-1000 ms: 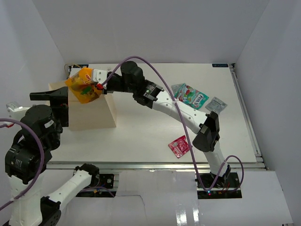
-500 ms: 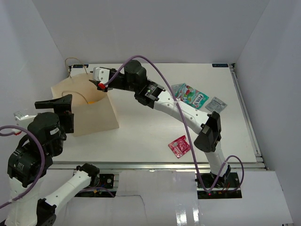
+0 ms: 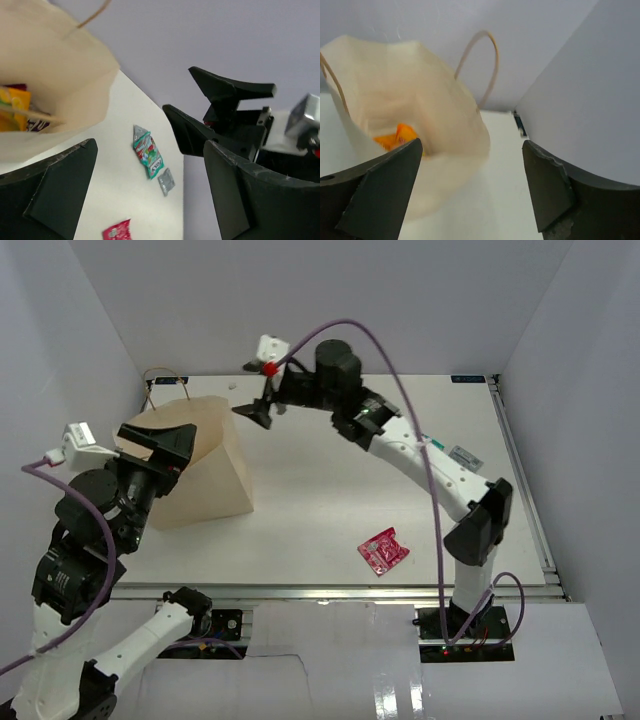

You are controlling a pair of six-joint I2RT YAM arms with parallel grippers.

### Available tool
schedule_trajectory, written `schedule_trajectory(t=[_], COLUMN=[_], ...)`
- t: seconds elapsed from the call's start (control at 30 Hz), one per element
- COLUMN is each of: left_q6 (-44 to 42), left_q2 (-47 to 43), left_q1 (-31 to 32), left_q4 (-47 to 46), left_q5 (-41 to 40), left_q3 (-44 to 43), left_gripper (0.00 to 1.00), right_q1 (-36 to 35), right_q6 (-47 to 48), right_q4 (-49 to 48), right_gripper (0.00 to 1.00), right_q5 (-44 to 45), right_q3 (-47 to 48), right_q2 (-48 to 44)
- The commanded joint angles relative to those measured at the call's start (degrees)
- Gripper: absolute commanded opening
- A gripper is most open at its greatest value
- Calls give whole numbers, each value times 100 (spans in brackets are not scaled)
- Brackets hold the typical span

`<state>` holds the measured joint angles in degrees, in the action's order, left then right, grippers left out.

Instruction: Place the snacks into the paper bag

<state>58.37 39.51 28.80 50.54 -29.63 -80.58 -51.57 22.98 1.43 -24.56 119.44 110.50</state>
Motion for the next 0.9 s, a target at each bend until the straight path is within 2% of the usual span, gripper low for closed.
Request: schedule_trajectory(t=[0.0,0.07,0.13,0.2,0.33,0.4,0.5,0.63,0.67,0.73,0.87], left_q6=[-1951,-2162,-2400,-2514,-2480,-2383,-2313,-2190,-2181,-2128,-2075], left_q2=[373,583,865,1058,1515,1612,1806,2087,2122,2140,2149], left_q1=[30,30,30,30,30,30,30,30,30,30,30], left_q4=[-1143,-1240,-1397,-1538,-2020,-2275,-2531,-2620,-2629,-2646,-2681], left_q5=[1554,1959,2627,3309,4032,4210,4465,4747,4756,4773,4712], left_q3=[7,-37,-64,-37,120,217,349,376,376,420,455], left_gripper=[98,98,98,98,98,98,98,98,98,98,98], right_q1=[1198,1648,2272,3043,4224,4646,4928,5086,5130,5289,5333], right_q6=[-1049,-1243,-1349,-1532,-1832,-1797,-1491,263,460,794,1182], right_q4=[585,936,1209,1350,1570,1737,1947,2466,2589,2914,3029], right_gripper=[93,94,96,96,97,96,98,96,95,95,95], right_q5=[-908,-1042,-509,9,688,1029,857,216,-64,-146,-251], right_q3=[-1103,-2189,-3201,-3697,-4349,-4350,-4071,-3245,-3051,-2506,-2057], right_q2=[-1020,-1477,-1915,-2093,-2086,-1910,-1340,-549,-382,137,674])
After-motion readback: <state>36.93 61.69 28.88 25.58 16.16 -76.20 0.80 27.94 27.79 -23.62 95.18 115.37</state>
